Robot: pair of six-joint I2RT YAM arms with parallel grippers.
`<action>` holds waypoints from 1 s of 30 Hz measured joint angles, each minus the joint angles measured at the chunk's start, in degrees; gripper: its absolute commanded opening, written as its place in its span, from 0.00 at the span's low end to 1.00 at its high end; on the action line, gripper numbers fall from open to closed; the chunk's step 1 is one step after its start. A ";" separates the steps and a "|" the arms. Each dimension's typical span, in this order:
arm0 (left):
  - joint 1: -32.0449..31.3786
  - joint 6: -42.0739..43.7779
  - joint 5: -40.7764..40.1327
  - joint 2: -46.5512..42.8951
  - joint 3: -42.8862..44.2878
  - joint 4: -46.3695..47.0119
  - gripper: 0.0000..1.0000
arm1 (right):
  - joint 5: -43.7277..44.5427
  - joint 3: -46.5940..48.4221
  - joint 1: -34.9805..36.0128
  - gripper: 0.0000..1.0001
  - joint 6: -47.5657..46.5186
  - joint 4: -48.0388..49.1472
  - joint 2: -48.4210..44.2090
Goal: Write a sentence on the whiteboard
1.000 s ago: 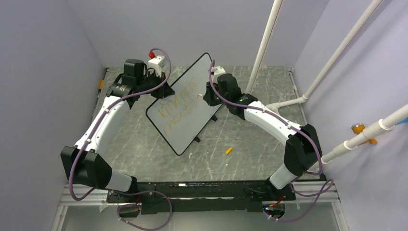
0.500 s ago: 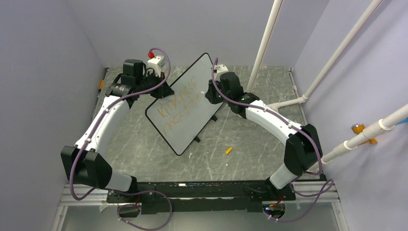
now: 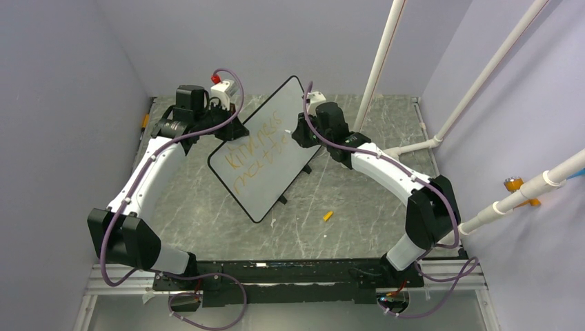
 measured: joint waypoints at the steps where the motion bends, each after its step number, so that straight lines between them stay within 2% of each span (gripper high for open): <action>1: 0.09 0.00 0.04 0.07 0.00 -0.02 0.00 | -0.07 0.00 -0.04 0.00 0.00 0.07 0.11; 30: 0.42 0.00 0.02 0.15 -0.02 -0.33 0.00 | 0.11 -4.09 -0.57 0.00 0.74 0.72 0.04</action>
